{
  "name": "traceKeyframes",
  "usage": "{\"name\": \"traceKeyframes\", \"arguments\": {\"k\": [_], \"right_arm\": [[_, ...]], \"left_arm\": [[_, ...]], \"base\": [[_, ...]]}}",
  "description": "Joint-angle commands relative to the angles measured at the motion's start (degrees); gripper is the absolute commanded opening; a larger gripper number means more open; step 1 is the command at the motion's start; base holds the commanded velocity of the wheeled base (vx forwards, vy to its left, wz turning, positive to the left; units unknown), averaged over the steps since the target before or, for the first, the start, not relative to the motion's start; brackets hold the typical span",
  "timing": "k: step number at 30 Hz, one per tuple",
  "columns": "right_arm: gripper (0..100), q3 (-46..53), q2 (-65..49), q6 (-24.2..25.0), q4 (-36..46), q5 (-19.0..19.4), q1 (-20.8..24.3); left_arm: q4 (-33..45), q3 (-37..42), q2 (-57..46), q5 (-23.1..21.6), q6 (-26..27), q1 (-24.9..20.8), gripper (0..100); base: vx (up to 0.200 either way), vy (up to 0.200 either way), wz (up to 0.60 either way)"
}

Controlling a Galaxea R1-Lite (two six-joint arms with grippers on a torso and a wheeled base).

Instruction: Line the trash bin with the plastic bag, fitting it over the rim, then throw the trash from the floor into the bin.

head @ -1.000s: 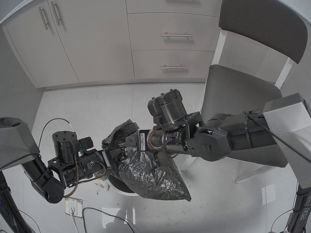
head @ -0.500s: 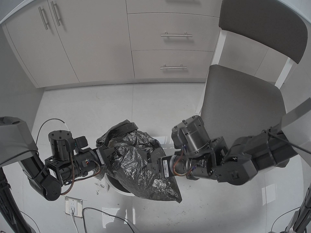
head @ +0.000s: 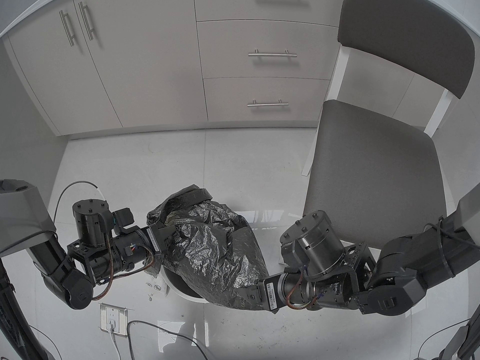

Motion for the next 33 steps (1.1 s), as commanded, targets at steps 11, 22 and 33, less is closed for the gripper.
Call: {"name": "traceKeyframes", "arguments": {"k": [11, 22, 33], "right_arm": [[100, 0.0, 6.6, 0.0, -7.0, 0.3, 2.6], [0, -1.1, 6.6, 0.1, -7.0, 0.2, 2.6], [0, -8.0, 10.3, -1.0, -6.3, 0.1, 2.8]], "left_arm": [[0.2, -0.1, -1.4, 0.0, 0.0, 0.1, 0], [0.1, 0.1, -1.7, 0.1, 0.0, -0.1, 0], [0.2, 0.3, -2.7, 0.1, 0.0, -0.1, 0]], "base": [[0.000, 0.000, 0.00], [0.000, 0.000, 0.00], [0.000, 0.000, 0.00]]}}
